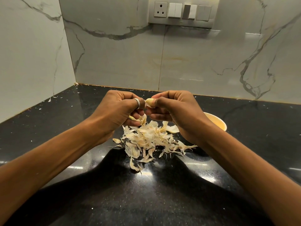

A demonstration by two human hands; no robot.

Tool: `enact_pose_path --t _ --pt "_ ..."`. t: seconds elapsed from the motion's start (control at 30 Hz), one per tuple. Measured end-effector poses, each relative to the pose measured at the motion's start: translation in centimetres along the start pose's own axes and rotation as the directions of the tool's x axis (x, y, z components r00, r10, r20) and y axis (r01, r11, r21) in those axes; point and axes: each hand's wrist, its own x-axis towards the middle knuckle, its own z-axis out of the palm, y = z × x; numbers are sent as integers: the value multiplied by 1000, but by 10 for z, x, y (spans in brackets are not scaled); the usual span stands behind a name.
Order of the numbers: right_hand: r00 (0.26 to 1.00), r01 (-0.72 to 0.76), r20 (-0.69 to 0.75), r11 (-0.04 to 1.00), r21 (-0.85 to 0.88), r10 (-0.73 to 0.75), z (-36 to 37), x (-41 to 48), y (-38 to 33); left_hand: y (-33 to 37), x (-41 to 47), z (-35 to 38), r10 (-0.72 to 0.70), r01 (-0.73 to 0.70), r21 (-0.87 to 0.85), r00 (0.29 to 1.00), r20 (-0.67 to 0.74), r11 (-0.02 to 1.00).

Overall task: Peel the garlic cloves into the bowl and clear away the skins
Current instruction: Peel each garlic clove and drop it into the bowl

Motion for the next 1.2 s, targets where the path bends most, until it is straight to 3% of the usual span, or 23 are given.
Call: enact_pose_path --t 0.43,0.6,0.7,0.83,0.9,1.03,1.2 --pt "997 -13 -78 999 43 16 -9 4 -6 -3 3 -4 18 -18 50 1000 5 999" --pt "998 -9 -70 1000 25 11 -9 4 -6 -9 4 -5 142 -134 237 990 -19 962" --pt "998 5 -65 1000 2 -5 -9 4 -5 -12 5 -6 238 -208 348 970 -45 914" --pt "998 30 -57 999 -39 -33 -10 5 -2 -19 5 -7 455 -346 610 890 -27 713" --pt "997 48 -53 996 -73 -52 -10 6 0 -19 4 -5 509 -390 625 861 -14 676" --pt "996 82 -15 982 -168 -86 -9 7 2 -15 2 -1 484 -432 512 874 36 742" --pt "994 107 33 983 -148 -103 -7 5 2 -13 2 -2 341 -325 365 940 21 873"
